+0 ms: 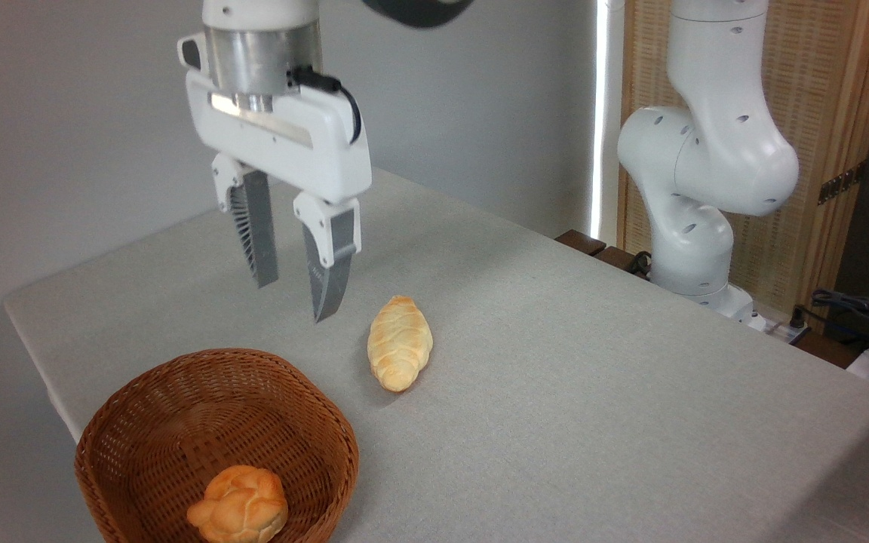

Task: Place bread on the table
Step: 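Move the open gripper over the wicker basket toward the round roll, then lower the gripper into the basket and close it on the round roll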

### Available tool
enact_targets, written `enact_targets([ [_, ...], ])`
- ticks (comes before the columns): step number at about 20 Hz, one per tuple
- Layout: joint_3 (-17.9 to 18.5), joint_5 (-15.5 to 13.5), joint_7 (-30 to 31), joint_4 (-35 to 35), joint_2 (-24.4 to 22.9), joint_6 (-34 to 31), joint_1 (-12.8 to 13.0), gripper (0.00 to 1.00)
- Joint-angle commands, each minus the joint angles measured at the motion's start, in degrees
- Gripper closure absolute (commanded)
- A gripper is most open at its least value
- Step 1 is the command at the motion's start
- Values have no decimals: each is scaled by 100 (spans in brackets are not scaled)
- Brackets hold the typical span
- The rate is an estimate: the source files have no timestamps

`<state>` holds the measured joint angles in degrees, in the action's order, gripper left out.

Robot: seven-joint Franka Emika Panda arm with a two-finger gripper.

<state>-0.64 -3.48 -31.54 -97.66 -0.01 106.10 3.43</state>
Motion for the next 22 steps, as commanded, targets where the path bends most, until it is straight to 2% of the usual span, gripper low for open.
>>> enact_targets([
  [1, -32, -22, 236, -174, 246, 927, -36, 0],
  [5, -24, 83, 157, -191, 597, 1781, -53, 0],
  [6, -32, 354, 78, -183, 755, 2079, -53, 0],
  [8, -24, 671, 60, -183, 966, 2344, -79, 0],
  [9, -24, 760, 60, -183, 1037, 2380, -88, 0],
  [11, -24, 1154, 60, -183, 1204, 2503, -88, 0],
  [15, -24, 1384, 34, -253, 1477, 2635, -53, 0],
  [18, -32, 1822, 25, -271, 1600, 2784, -53, 0],
  [22, -32, 1903, 33, -271, 1758, 2924, -53, 0],
])
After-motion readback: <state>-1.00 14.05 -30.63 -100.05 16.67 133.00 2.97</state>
